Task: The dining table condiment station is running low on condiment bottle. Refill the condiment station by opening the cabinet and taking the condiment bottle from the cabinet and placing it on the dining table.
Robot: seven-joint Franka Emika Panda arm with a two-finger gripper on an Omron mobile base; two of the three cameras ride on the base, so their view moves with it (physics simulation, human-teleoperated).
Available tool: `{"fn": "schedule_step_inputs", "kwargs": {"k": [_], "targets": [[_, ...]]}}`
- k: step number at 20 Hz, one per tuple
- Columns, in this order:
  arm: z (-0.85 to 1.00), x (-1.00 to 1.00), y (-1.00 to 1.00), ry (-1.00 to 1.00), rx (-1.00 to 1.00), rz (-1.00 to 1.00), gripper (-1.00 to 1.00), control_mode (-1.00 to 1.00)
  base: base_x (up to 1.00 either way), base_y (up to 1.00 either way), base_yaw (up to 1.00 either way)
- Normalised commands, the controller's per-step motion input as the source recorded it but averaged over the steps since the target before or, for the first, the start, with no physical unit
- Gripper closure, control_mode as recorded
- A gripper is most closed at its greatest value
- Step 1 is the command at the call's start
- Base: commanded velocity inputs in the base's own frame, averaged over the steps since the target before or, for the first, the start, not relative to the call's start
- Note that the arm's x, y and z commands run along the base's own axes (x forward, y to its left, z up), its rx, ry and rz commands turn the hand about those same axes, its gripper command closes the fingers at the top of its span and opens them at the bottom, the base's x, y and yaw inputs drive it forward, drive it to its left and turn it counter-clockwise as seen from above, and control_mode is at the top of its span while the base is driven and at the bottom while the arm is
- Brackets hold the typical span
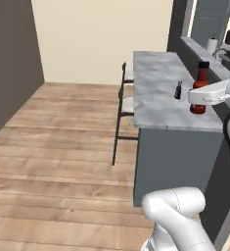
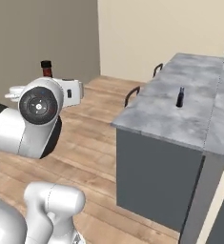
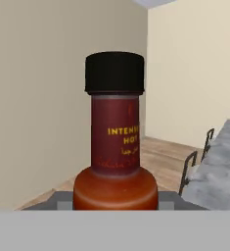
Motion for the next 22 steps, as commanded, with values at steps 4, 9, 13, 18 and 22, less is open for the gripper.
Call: {"fn": "schedule_step_inputs", "kwargs": {"k": [4,9,13,18,22], "targets": [[0.0,0.0,0.0,0.0,0.0,0.0,1.0,1.0,0.99,1.0,-0.48],[0.0,0.0,0.0,0.0,0.0,0.0,1.0,1.0,1.0,1.0,-0.48],[0.0,0.0,0.0,0.0,0.0,0.0,1.0,1.0,1.0,1.0,-0.48],[0.0,0.0,0.0,0.0,0.0,0.0,1.0,1.0,0.91,1.0,-0.5],[0.0,0.0,0.0,0.0,0.0,0.0,1.0,1.0,0.71,1.0,-0.53]]}}
